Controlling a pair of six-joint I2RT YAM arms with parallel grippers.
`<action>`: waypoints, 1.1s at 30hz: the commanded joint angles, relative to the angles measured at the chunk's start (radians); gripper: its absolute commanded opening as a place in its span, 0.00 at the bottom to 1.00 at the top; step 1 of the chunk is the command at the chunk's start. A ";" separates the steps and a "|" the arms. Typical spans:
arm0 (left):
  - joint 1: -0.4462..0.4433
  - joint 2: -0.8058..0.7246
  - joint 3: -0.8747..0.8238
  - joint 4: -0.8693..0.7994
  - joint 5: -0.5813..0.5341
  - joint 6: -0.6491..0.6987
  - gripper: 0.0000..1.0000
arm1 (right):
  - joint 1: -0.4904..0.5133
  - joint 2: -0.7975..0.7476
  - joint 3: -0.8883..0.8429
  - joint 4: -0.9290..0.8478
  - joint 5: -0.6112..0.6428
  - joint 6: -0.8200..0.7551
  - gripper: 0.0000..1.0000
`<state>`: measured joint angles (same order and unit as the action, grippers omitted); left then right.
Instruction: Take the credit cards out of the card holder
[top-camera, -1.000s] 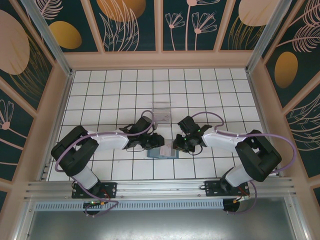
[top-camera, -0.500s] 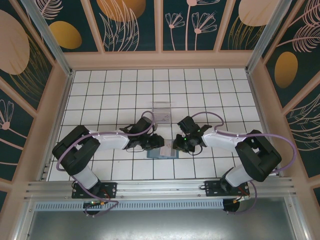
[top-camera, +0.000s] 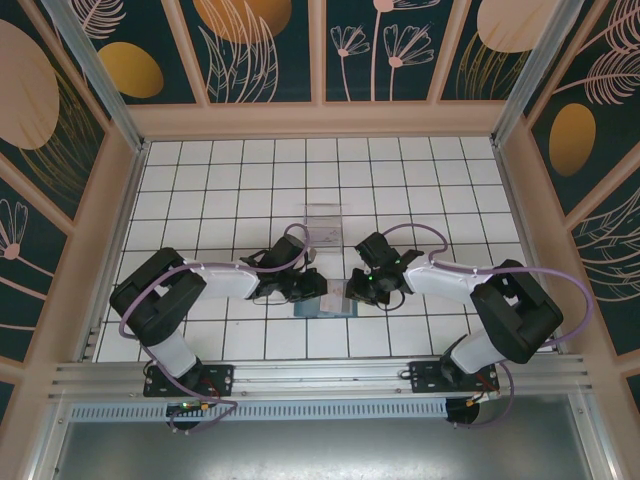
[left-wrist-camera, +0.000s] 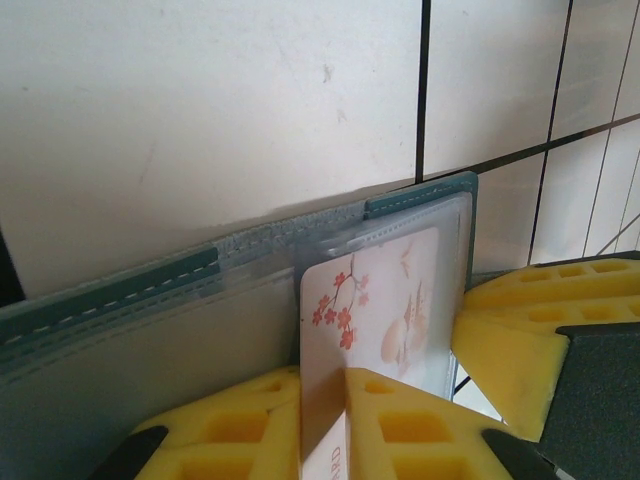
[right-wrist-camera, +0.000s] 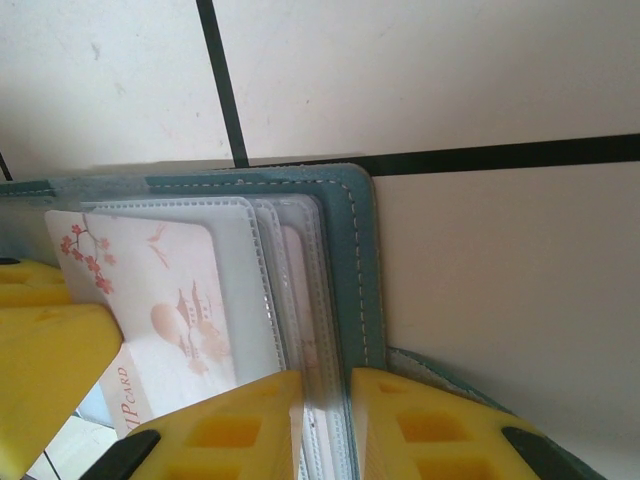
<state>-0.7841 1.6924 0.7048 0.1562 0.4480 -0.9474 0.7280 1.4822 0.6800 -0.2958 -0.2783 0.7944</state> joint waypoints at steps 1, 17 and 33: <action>0.002 -0.002 -0.014 -0.031 -0.008 0.013 0.17 | 0.009 0.008 0.002 -0.055 0.033 0.015 0.22; 0.019 -0.088 -0.008 -0.151 -0.066 0.056 0.13 | 0.008 0.019 -0.007 -0.046 0.039 0.016 0.21; 0.023 -0.059 -0.001 -0.092 0.007 0.060 0.13 | 0.011 -0.012 0.026 -0.066 0.046 0.018 0.27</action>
<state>-0.7700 1.6093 0.7048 0.0563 0.4194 -0.9085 0.7322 1.4818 0.6849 -0.2966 -0.2771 0.8021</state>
